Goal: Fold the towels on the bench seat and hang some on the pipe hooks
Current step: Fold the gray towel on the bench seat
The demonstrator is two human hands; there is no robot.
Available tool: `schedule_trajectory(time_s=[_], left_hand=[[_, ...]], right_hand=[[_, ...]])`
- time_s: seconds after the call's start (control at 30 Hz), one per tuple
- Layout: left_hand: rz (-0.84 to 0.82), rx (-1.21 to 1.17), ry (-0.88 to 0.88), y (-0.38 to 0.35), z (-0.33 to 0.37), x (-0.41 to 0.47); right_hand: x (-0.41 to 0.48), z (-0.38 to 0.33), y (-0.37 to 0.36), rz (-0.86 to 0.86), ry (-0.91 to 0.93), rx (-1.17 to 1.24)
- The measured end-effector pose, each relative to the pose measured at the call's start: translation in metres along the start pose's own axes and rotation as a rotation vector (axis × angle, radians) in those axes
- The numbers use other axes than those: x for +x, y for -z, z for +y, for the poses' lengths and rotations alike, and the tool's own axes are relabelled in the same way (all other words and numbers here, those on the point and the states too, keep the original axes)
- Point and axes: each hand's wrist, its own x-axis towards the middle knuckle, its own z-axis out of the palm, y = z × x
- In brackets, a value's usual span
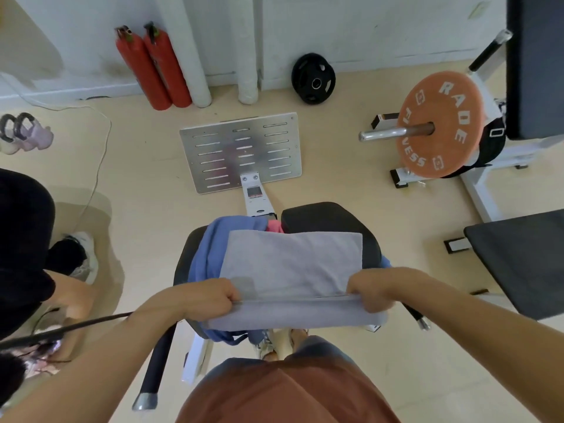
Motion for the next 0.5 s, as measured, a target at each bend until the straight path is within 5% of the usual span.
schedule_trajectory(time_s=[0.23, 0.37, 0.5], left_hand=[[0.496, -0.345, 0.078, 0.027, 0.001, 0.018], [0.649, -0.223, 0.105, 0.046, 0.007, 0.036], [0.81, -0.434, 0.148, 0.055, 0.01, 0.066]], right_hand=[[0.021, 0.03, 0.025, 0.447, -0.105, 0.373], [0.034, 0.044, 0.018, 0.629, -0.205, 0.473], [0.051, 0.052, 0.013, 0.739, -0.263, 0.63]])
